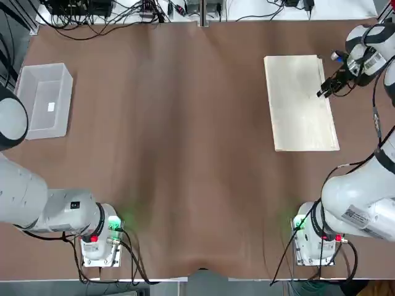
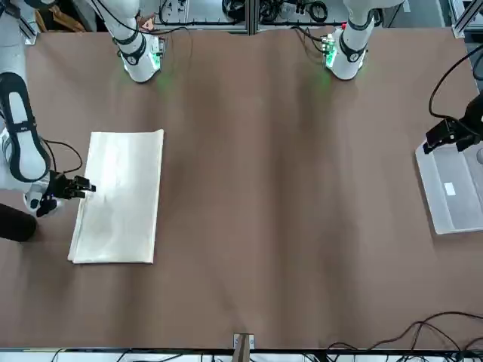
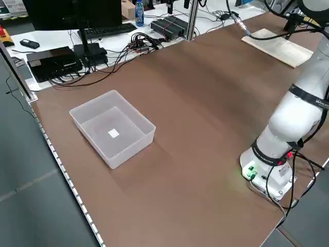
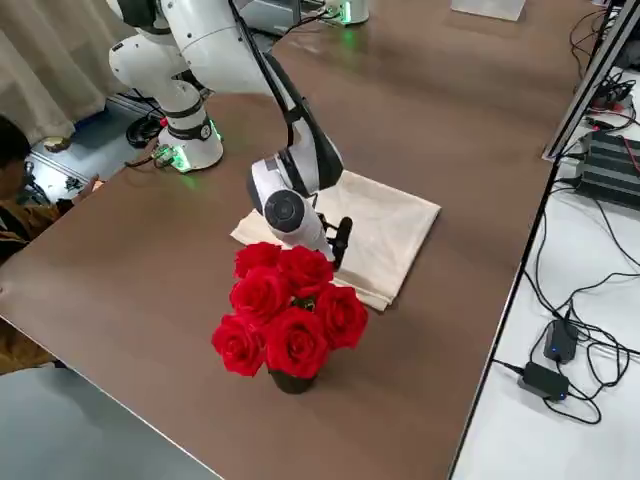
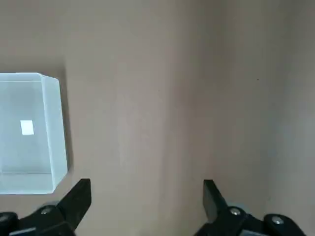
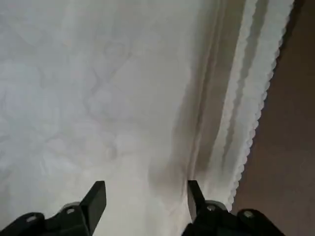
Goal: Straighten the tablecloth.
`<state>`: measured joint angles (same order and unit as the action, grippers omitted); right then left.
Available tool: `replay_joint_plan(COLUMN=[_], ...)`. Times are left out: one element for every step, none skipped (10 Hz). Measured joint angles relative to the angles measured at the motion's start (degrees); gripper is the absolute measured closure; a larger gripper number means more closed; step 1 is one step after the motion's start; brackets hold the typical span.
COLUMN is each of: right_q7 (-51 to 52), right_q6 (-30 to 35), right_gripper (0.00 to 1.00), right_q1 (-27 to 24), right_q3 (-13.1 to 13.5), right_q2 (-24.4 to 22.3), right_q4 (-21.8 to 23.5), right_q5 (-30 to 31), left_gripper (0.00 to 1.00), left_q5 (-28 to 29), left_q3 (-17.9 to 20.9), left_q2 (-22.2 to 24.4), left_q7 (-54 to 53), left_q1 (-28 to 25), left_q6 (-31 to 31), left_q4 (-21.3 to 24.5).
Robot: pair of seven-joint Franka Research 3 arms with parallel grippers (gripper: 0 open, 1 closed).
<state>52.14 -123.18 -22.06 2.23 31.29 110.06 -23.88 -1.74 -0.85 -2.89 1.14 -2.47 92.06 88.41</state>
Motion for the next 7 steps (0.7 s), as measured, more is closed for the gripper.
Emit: replay_joint_plan(right_q7=[0.1, 0.1, 0.2, 0.2, 0.2, 0.2, 0.2], right_q6=[0.0, -0.1, -0.1, -0.2, -0.1, -0.1, -0.1], right_gripper=[0.28, 0.29, 0.33, 0.36, 0.37, 0.37, 0.37], right_q1=[0.0, 0.0, -0.1, -0.1, -0.1, -0.1, -0.1], right_q3=[0.0, 0.0, 0.0, 0.0, 0.0, 0.0, 0.0], right_q2=[0.3, 0.7, 0.9, 1.0, 1.0, 1.0, 1.0], right_q4=[0.0, 0.0, -0.1, -0.1, -0.4, -0.8, -1.1], right_q5=[-0.1, -0.4, -1.0, -1.2, -1.4, -1.5, -1.6], left_gripper=[0.0, 0.0, 0.0, 0.0, 0.0, 0.0, 0.0], left_q5=[0.0, 0.0, 0.0, 0.0, 0.0, 0.0, 0.0], left_q3=[0.0, 0.0, 0.0, 0.0, 0.0, 0.0, 0.0], left_q2=[0.0, 0.0, 0.0, 0.0, 0.0, 0.0, 0.0], left_q7=[0.0, 0.0, 0.0, 0.0, 0.0, 0.0, 0.0], left_q1=[0.0, 0.0, 0.0, 0.0, 0.0, 0.0, 0.0], left_q6=[0.0, 0.0, 0.0, 0.0, 0.0, 0.0, 0.0], left_q4=[0.0, 0.0, 0.0, 0.0, 0.0, 0.0, 0.0])
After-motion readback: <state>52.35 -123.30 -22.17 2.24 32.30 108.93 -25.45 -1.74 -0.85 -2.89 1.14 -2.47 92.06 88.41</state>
